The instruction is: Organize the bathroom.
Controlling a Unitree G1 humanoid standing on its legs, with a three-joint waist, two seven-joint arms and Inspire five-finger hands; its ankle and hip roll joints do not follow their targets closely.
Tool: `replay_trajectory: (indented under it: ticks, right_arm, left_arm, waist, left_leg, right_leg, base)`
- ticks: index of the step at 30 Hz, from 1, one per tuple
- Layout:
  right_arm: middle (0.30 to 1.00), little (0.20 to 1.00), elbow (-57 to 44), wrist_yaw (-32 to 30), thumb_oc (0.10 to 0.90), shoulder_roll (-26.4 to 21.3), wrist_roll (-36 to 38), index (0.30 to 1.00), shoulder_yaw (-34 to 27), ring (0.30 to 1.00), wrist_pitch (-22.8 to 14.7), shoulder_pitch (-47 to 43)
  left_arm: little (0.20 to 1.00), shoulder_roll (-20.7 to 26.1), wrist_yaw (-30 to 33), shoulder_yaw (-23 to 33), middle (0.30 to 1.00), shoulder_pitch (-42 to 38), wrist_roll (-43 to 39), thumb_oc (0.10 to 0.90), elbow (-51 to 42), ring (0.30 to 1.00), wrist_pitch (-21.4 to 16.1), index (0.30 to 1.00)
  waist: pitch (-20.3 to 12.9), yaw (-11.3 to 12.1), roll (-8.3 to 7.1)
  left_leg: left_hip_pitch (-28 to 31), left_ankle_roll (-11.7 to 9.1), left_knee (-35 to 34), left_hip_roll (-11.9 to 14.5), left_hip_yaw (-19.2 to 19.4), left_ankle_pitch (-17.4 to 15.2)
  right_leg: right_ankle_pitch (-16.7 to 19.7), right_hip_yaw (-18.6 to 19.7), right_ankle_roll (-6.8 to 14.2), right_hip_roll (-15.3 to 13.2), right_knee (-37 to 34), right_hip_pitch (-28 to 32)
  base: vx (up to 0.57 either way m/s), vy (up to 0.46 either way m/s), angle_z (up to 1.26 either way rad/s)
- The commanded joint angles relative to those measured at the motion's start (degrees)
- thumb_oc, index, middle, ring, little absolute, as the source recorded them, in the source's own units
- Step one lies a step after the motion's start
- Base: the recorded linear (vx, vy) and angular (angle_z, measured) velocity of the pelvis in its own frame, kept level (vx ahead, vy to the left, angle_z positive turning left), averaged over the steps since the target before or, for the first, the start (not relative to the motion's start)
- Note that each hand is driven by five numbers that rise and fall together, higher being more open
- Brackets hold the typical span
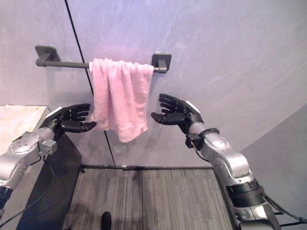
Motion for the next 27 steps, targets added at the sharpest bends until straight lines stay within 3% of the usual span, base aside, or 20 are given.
replay_trajectory:
  ticks: [1, 9, 13, 18, 27]
  right_arm:
    - [0.900, 0.900, -3.8, 0.0, 0.800, 2.8, 4.4, 0.900, 0.2, 0.900, -9.6, -12.0]
    - [0.900, 0.900, -3.9, 0.5, 0.800, 3.5, 8.4, 0.900, 0.8, 0.900, -8.2, -13.7]
    - [0.900, 0.900, -3.6, 2.2, 0.800, 4.4, 10.8, 0.900, 1.9, 0.900, -3.2, -14.0]
    - [0.900, 0.900, -2.8, 2.9, 0.800, 4.6, 12.3, 0.900, 2.8, 0.900, -0.2, -12.4]
    - [0.900, 0.900, -1.3, 3.8, 0.800, 3.5, 10.4, 0.900, 2.2, 0.900, 1.0, -10.8]
  left_arm:
    - [0.900, -2.4, 0.2, -2.2, 0.900, -11.6, 1.4, 0.800, -1.4, 0.900, -8.5, 0.900]
    - [0.900, -2.8, 1.1, -4.8, 0.900, -16.3, 2.7, 0.800, -2.7, 0.900, -8.8, 0.900]
    - [0.900, -2.4, 1.0, -5.5, 0.900, -18.3, 4.5, 0.800, -3.7, 0.900, -9.1, 0.900]
    - [0.900, -0.9, 1.8, -5.7, 0.900, -19.5, 4.2, 0.800, -5.0, 0.900, -9.7, 0.900]
    - [0.900, 1.6, 4.0, -5.4, 0.900, -21.3, 2.4, 0.800, -5.3, 0.900, -10.1, 0.900]
  waist:
    - [-8.3, -0.5, -0.05]
    - [-9.1, -0.8, -0.61]
    - [-9.5, -0.8, -0.71]
    - [-9.8, -0.9, -0.70]
    - [-9.9, -1.3, -0.64]
  left_leg:
    - [0.6, -1.8, 0.4, 3.3, 4.2, -5.1]
    - [1.0, -1.7, 0.3, 3.5, 4.4, -5.4]
    - [1.0, -1.8, 0.4, 3.5, 4.3, -5.4]
    - [1.1, -1.9, 0.3, 3.6, 4.2, -5.3]
    - [1.2, -1.9, 0.0, 3.6, 4.1, -5.3]
  right_leg:
    - [-4.3, -3.1, 3.1, 0.3, 5.5, -3.9]
    - [-4.1, -2.7, 3.4, 0.2, 5.3, -4.0]
    - [-4.1, -2.7, 3.4, 0.1, 5.4, -4.2]
    - [-4.2, -2.7, 3.5, 0.0, 5.5, -4.3]
    - [-4.0, -2.8, 3.7, 0.0, 5.5, -4.6]
  base:
    - [0.00, 0.000, 0.00]
    - [0.00, 0.000, 0.00]
    - [0.00, 0.000, 0.00]
    - [0.00, 0.000, 0.00]
    - [-0.01, 0.001, 0.03]
